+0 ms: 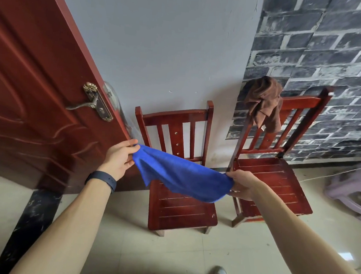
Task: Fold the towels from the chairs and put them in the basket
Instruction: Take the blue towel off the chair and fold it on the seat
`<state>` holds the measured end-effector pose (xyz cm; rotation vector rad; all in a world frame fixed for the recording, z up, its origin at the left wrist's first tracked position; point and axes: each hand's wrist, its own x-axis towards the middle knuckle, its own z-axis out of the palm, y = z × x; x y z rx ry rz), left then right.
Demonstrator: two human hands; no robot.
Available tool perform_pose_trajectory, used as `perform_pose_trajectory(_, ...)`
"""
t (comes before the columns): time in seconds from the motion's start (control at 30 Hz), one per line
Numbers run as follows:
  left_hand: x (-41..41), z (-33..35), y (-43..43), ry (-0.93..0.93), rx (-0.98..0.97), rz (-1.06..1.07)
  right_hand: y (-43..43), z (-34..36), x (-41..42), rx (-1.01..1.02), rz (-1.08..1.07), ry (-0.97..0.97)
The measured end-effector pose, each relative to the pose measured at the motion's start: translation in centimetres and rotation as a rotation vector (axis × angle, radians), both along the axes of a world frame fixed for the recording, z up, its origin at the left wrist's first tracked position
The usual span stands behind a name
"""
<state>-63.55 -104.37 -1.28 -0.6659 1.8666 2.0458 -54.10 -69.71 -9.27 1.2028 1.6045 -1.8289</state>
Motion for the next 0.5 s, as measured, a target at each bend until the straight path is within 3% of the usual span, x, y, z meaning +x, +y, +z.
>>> perform_pose_trajectory(0.2,-0.5,0.0,-0.8,0.083,0.021,0.035,-0.4,2.4,-2.4,-0.028,-0.314,0.194)
perform_pose_trajectory(0.4,-1.3,0.5,-1.4,0.048,0.134,0.033,0.4,5.4,-4.5,-0.102,-0.238,0.314)
perform_pose_trajectory(0.5,-1.5,0.7,-1.6,0.030,0.149,0.029,0.4,6.1,-5.2,0.003,-0.234,0.325)
